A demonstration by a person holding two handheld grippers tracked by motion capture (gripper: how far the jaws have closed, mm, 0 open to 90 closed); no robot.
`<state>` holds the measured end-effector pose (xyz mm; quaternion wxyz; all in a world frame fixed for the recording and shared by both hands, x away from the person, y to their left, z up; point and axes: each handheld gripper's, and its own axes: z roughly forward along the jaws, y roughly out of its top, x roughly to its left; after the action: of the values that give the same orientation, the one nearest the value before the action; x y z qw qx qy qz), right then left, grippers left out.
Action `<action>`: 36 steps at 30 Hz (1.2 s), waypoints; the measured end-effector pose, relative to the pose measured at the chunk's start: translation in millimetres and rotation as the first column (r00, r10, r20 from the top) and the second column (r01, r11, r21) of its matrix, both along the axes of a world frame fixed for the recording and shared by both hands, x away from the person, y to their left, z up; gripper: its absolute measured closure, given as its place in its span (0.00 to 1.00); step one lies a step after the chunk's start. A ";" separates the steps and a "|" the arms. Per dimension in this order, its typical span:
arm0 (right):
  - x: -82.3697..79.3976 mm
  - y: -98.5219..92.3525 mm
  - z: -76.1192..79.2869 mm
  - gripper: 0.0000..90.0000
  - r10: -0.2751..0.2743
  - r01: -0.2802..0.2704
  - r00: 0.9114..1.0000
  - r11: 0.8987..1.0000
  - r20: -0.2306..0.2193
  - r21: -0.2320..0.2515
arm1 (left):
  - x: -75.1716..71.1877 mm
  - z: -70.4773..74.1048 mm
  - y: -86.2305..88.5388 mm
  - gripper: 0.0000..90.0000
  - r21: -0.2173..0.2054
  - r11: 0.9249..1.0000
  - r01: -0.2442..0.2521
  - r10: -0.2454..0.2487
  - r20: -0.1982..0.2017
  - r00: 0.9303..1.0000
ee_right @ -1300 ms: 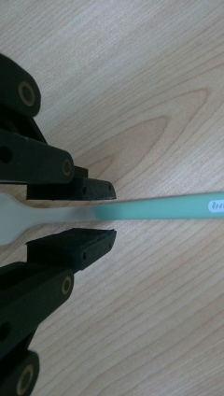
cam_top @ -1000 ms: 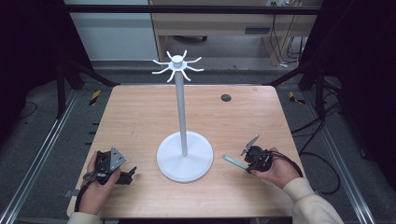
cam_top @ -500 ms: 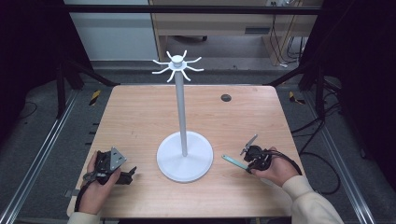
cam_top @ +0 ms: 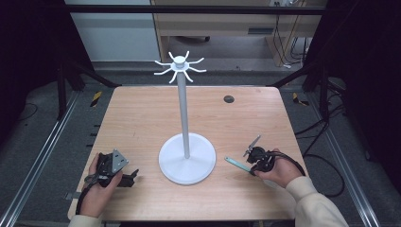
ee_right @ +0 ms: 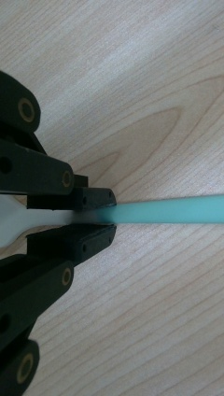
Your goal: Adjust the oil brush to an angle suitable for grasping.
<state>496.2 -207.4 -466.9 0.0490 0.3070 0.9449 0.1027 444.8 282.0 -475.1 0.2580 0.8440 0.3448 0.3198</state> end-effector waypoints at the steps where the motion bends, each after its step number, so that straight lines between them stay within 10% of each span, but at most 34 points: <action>1: 0.1 -0.1 -0.1 0.91 0.004 -0.004 1.000 1.000 -0.004 0.006 | 0.0 0.2 0.4 0.03 0.001 1.000 -0.001 0.001 0.000 1.000; 22: 3.0 -7.7 53.6 0.92 -0.043 0.024 0.989 0.990 0.140 0.138 | -0.2 1.6 1.8 0.03 -0.017 1.000 -0.009 0.009 0.006 1.000; 36: 16.9 -4.0 99.3 0.92 -0.194 0.037 0.917 0.910 0.347 0.412 | 0.7 1.7 3.8 0.03 -0.029 1.000 -0.011 0.012 0.011 1.000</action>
<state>513.1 -211.4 -367.6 0.1740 0.3411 0.8562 0.3468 445.5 285.7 -473.3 0.2705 0.8363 0.3529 0.3208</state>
